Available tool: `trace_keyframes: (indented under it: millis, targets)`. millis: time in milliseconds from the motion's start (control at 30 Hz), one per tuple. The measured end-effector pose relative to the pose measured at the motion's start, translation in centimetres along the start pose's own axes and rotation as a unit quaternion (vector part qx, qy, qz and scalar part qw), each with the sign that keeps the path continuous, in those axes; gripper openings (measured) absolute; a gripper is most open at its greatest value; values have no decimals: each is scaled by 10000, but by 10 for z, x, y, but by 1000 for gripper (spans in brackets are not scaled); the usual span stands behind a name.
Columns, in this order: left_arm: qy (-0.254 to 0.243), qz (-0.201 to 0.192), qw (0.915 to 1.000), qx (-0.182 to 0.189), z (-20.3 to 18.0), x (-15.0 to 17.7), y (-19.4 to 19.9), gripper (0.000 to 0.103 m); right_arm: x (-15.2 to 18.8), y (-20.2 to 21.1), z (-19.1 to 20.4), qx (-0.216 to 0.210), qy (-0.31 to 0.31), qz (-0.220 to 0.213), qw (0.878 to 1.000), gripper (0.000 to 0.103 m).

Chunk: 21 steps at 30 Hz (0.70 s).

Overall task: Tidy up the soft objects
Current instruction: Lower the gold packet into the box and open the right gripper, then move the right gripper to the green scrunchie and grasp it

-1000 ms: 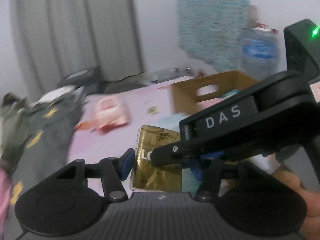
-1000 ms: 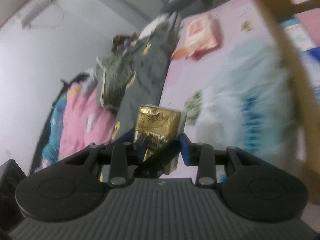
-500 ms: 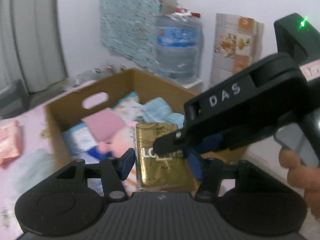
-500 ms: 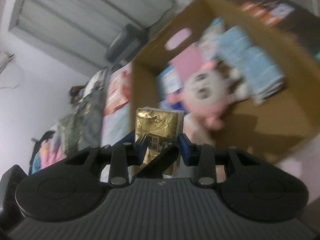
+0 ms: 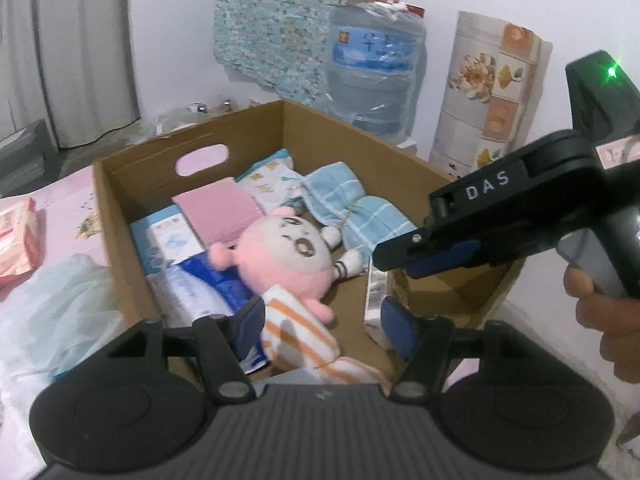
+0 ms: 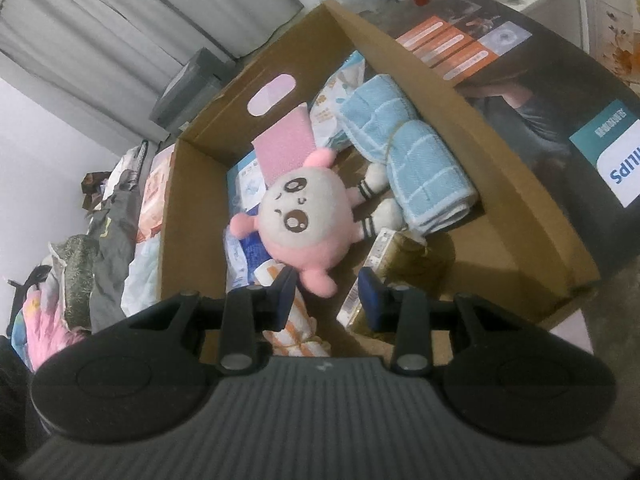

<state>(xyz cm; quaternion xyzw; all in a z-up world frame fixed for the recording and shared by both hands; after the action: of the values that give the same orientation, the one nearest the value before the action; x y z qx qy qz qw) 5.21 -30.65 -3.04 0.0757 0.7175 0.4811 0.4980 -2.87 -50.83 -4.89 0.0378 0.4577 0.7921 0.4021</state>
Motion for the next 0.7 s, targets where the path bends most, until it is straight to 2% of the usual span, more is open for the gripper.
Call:
trace_keyframes:
  millis: [167, 367, 533, 700]
  targets:
    - [215, -150, 9993, -259, 25, 7, 30, 69, 0, 4, 19, -227, 74, 57, 9997, 35]
    - [975, -301, 9908, -887, 94, 30, 63, 70, -8, -12, 90, -728, 746, 347, 9939, 36]
    - [1627, -153, 9719, -1692, 173, 64, 76, 70, -17, -57, 181, -1195, 1478, 998, 9767, 37]
    - [2173, 293, 9589, -1802, 241, 95, 61, 70, -18, -132, 281, -1351, 2224, 1807, 9485, 41]
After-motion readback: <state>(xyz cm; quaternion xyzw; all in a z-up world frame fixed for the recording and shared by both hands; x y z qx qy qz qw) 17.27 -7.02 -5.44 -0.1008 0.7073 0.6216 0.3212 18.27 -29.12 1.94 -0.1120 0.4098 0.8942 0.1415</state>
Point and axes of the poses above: each gripper's, at about its wrist camera, not at the fingertips, and y roughly against the way its jaws point, z to its left, x to its underside, the point moved 2 cm from there along -y, roughly the way its jaws point, and after that the axes turned 6 degrees about z, right-handed, at the moved point
